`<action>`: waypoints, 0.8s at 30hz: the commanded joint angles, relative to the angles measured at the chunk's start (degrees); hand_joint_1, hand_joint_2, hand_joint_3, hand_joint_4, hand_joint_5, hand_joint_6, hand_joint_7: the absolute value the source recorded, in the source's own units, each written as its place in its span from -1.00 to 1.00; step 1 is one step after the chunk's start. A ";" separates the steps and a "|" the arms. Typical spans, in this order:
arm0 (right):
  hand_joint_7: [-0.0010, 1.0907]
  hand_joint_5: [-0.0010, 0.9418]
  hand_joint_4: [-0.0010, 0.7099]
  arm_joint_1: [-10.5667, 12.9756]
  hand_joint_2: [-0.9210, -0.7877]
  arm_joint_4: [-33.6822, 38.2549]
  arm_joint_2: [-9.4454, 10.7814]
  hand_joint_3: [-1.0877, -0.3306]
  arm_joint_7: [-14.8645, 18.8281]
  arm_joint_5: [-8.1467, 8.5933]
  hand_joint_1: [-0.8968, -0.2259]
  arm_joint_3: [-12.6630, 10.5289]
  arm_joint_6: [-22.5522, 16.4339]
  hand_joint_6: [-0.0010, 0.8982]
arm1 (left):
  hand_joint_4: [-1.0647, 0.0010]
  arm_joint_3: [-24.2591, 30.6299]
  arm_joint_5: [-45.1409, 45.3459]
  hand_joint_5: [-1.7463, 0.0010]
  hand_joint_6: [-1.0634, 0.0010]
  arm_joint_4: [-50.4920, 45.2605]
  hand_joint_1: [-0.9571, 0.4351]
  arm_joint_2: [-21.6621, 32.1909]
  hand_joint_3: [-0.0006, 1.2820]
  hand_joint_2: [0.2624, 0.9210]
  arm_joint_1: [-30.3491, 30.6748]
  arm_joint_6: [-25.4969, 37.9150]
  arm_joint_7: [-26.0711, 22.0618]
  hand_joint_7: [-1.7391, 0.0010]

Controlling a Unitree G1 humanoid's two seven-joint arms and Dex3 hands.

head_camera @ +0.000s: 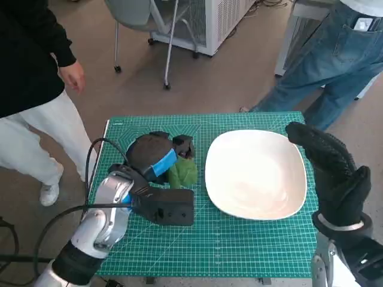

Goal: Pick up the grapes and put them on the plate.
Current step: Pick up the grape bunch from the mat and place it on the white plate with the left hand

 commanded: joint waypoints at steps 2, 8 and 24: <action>0.27 -1.00 0.00 0.36 -1.00 0.57 -0.09 0.20 -0.34 -0.36 0.01 -0.17 0.11 -1.00 | -0.38 0.87 0.03 -0.34 -0.13 -0.42 0.38 -0.03 -0.90 1.00 -0.41 -1.47 0.22 -0.31; 0.27 -1.00 -0.01 0.56 -1.00 0.03 -0.14 0.19 -0.48 -0.42 0.02 -0.29 0.22 -1.00 | -0.36 0.29 0.04 -0.37 -0.13 1.17 0.38 -2.25 -0.89 1.00 -2.79 -1.54 -0.25 -0.29; 0.27 -1.00 -0.01 1.44 -1.00 -1.13 -0.40 0.18 -0.77 -0.35 0.04 -0.97 0.11 -1.00 | -0.26 -2.95 0.54 -0.53 -0.17 4.65 0.38 -10.15 -0.83 0.97 -13.11 -1.05 -3.71 -0.18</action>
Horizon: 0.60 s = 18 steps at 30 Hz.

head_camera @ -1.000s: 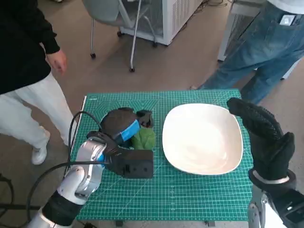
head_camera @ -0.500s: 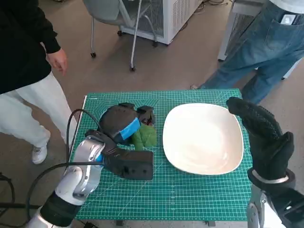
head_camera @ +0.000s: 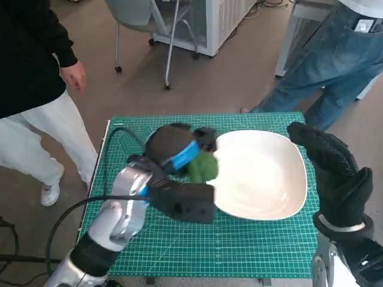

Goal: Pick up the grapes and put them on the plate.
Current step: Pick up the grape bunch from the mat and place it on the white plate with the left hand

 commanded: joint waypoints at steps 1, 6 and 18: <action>0.27 -1.00 -0.01 1.43 -1.00 -0.82 -0.43 0.18 -0.62 0.03 0.04 -0.53 0.62 -1.00 | -0.27 -1.21 -0.11 -0.51 -0.17 2.55 0.38 -2.44 -0.82 0.96 -5.40 -1.53 -0.76 -0.19; 0.27 -1.00 -0.01 2.01 -1.00 -1.90 -0.66 0.17 -0.94 0.24 0.05 -1.14 1.06 -1.00 | -0.26 -2.20 -0.94 -0.50 -0.22 7.62 0.38 -5.29 -0.82 0.93 -9.64 -4.54 0.75 -0.18; 0.31 -0.98 0.03 4.19 -1.00 -5.97 -0.69 0.18 -3.30 -0.66 0.07 -2.81 2.10 -0.98 | 0.09 -4.82 -2.10 -0.85 -0.07 29.31 0.38 -14.97 -0.14 0.42 -21.39 -11.81 6.47 -0.31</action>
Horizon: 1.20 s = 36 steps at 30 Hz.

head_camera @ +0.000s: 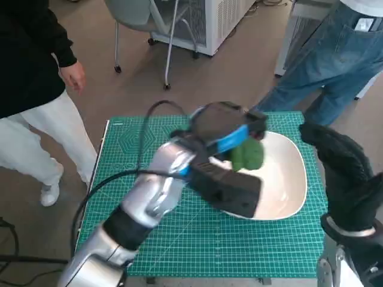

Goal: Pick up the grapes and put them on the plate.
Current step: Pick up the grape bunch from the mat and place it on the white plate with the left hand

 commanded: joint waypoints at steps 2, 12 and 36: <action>0.31 -0.98 0.04 2.40 -1.00 -1.94 -0.51 0.19 -1.90 -0.76 0.08 -1.04 1.22 -0.97 | 0.07 -1.23 -1.05 -0.81 -0.09 9.84 0.38 -5.00 -0.29 0.56 -6.56 -1.92 1.81 -0.28; 0.29 -0.98 0.05 3.98 -1.00 -4.14 -0.35 0.20 -4.30 -2.26 0.09 -1.72 1.42 -0.95 | 0.12 -2.39 -1.27 -0.78 0.09 22.59 0.38 -12.34 -0.61 0.99 -12.84 -0.79 2.57 -0.33; 0.28 -0.99 0.03 4.73 -1.00 -4.93 -0.29 0.17 -6.12 -3.90 0.11 -1.59 1.33 -0.96 | 0.13 -3.08 -2.60 -0.80 0.13 33.96 0.38 -14.58 -0.60 1.00 -16.69 -3.37 5.49 -0.34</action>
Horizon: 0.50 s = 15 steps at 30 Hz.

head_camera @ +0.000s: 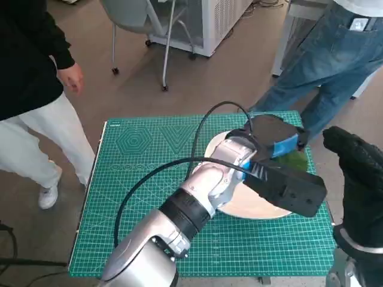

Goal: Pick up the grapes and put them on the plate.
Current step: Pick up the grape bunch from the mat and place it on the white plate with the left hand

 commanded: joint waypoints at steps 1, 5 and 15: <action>0.29 -0.99 0.03 0.82 -1.00 0.50 -0.29 0.17 -0.50 -0.39 0.11 0.05 0.42 -0.97 | 0.13 -0.47 -0.21 -0.79 0.13 1.45 0.38 0.19 -0.60 1.00 -1.75 -1.16 1.96 -0.34; 0.29 -0.99 0.03 0.58 -1.00 1.00 -0.31 0.17 -0.35 -0.22 0.11 0.12 0.27 -0.97 | 0.15 -0.40 -0.45 -0.73 0.14 2.37 0.38 0.18 -0.60 1.00 -1.59 -1.35 2.83 -0.44; 0.31 -0.99 0.03 0.40 -1.00 1.93 -0.29 0.16 0.11 0.54 0.10 0.26 0.01 -0.99 | 0.10 -0.28 -1.91 -0.34 0.36 4.71 0.53 0.56 -0.63 0.86 -2.42 -0.85 -1.62 0.52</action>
